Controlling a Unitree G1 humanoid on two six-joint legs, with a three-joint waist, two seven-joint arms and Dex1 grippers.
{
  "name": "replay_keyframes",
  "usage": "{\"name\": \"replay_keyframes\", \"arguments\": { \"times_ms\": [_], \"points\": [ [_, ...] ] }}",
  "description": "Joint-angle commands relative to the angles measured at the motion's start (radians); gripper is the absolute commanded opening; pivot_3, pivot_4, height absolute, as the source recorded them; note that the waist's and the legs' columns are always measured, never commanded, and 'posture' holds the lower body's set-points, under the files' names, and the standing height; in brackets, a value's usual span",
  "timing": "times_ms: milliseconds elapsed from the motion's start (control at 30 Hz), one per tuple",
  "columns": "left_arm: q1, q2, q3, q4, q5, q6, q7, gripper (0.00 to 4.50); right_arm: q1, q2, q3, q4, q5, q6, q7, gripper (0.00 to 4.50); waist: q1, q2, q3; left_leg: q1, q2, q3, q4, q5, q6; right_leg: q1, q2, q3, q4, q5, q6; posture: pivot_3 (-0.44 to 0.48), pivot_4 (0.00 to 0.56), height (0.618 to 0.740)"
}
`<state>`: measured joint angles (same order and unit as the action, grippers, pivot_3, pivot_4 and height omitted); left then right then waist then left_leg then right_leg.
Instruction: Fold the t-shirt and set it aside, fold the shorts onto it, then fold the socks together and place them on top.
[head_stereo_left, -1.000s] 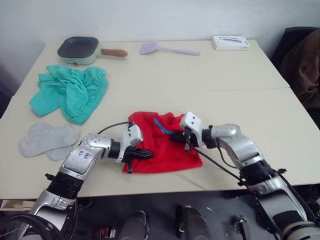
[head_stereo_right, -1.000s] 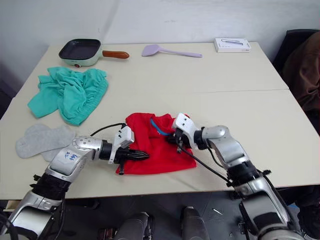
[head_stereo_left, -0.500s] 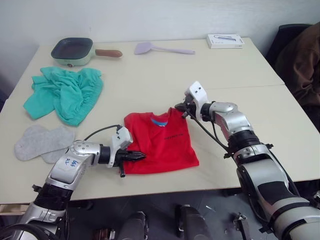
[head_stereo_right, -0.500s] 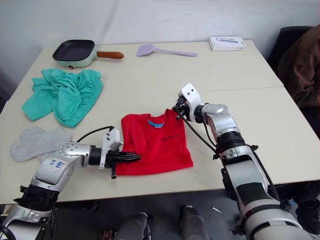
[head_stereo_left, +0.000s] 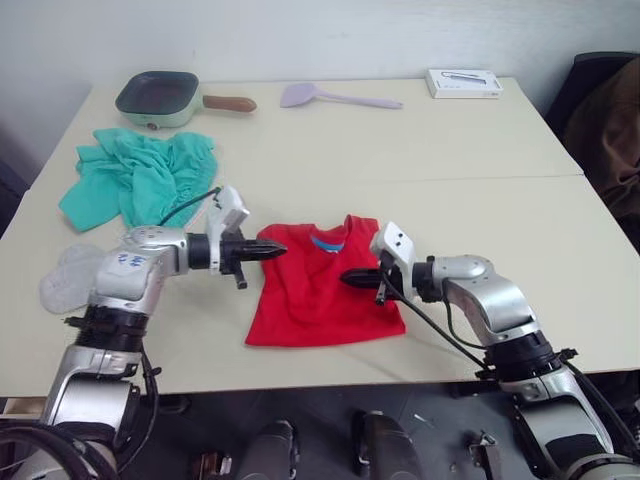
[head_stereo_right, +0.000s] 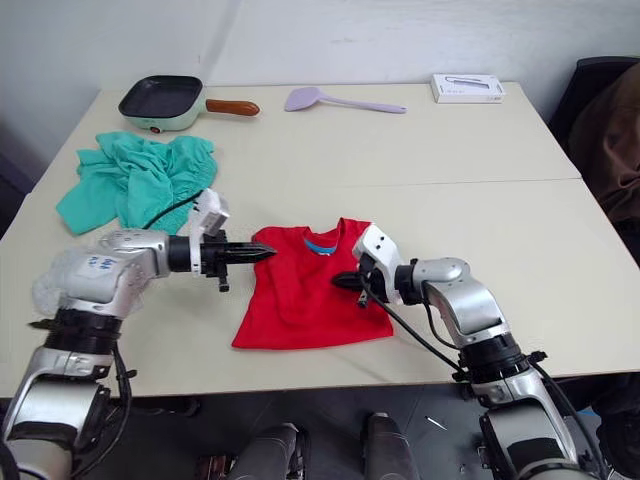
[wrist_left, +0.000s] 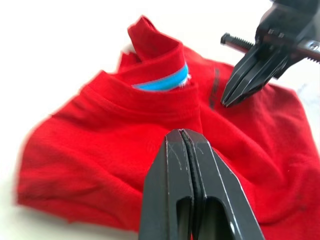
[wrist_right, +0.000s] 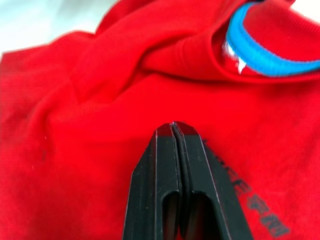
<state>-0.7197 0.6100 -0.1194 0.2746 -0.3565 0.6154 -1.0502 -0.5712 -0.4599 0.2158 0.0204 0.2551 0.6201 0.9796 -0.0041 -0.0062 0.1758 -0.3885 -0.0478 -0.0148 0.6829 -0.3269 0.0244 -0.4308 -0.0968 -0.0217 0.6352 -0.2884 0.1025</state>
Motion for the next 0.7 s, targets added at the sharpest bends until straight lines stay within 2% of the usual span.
{"name": "replay_keyframes", "arguments": {
  "times_ms": [33, 233, 300, 400, 567, 633, 700],
  "points": [
    [-0.081, -0.030, -0.029, 0.124, 0.069, -0.086, -0.007, 0.01, 0.020, -0.015, 0.003, -0.069, -0.006, 0.003, -0.020, 0.03, 0.002, 0.000, 0.000, 0.000, 0.000, 0.000, 0.000, 0.000, 0.000, 0.000, 0.000, 0.000, 0.000, 0.000, 0.000, 0.000, 0.150, 0.740],
    [-0.211, -0.121, -0.125, 0.504, 0.277, -0.285, 0.108, 0.01, 0.098, -0.093, 0.065, -0.102, -0.091, -0.069, -0.018, 0.03, 0.006, 0.000, 0.000, 0.000, -0.004, 0.000, 0.000, 0.000, 0.003, 0.000, 0.001, -0.002, 0.000, 0.000, 0.001, 0.000, 0.150, 0.740],
    [-0.226, -0.120, -0.132, 0.606, 0.325, -0.355, 0.135, 0.01, 0.127, -0.134, 0.064, -0.125, -0.105, -0.080, -0.015, 0.03, 0.007, -0.002, -0.001, 0.000, -0.004, 0.000, 0.001, 0.000, 0.004, 0.001, 0.000, -0.002, 0.000, 0.001, 0.002, 0.000, 0.150, 0.740],
    [-0.220, -0.096, -0.122, 0.670, 0.346, -0.405, 0.121, 0.01, 0.166, -0.185, 0.044, -0.166, -0.095, -0.072, -0.007, 0.03, 0.005, -0.003, -0.003, 0.003, -0.005, 0.001, 0.001, 0.001, 0.005, 0.004, -0.001, -0.003, -0.001, 0.001, 0.003, 0.000, 0.150, 0.740],
    [-0.157, 0.010, -0.046, 0.629, 0.314, -0.400, 0.100, 0.01, 0.262, -0.291, -0.028, -0.276, -0.019, -0.017, 0.041, 0.03, -0.006, -0.004, -0.004, 0.005, -0.002, 0.002, 0.000, 0.000, 0.004, 0.005, -0.002, 0.000, -0.006, 0.001, 0.003, 0.000, 0.150, 0.740],
    [-0.121, 0.048, 0.002, 0.536, 0.268, -0.348, 0.061, 0.01, 0.273, -0.288, -0.061, -0.295, 0.025, 0.010, 0.035, 0.03, -0.018, -0.004, -0.004, 0.007, 0.000, 0.002, -0.001, 0.000, 0.002, 0.005, 0.001, 0.002, -0.005, 0.001, 0.003, 0.000, 0.150, 0.740],
    [-0.082, 0.075, 0.051, 0.371, 0.198, -0.257, 0.012, 0.01, 0.247, -0.261, -0.102, -0.300, 0.083, 0.051, 0.026, 0.03, -0.022, -0.003, -0.003, 0.007, 0.000, 0.001, -0.001, 0.000, 0.001, 0.005, 0.001, 0.004, -0.005, 0.001, 0.003, 0.000, 0.150, 0.740]
  ]
}}
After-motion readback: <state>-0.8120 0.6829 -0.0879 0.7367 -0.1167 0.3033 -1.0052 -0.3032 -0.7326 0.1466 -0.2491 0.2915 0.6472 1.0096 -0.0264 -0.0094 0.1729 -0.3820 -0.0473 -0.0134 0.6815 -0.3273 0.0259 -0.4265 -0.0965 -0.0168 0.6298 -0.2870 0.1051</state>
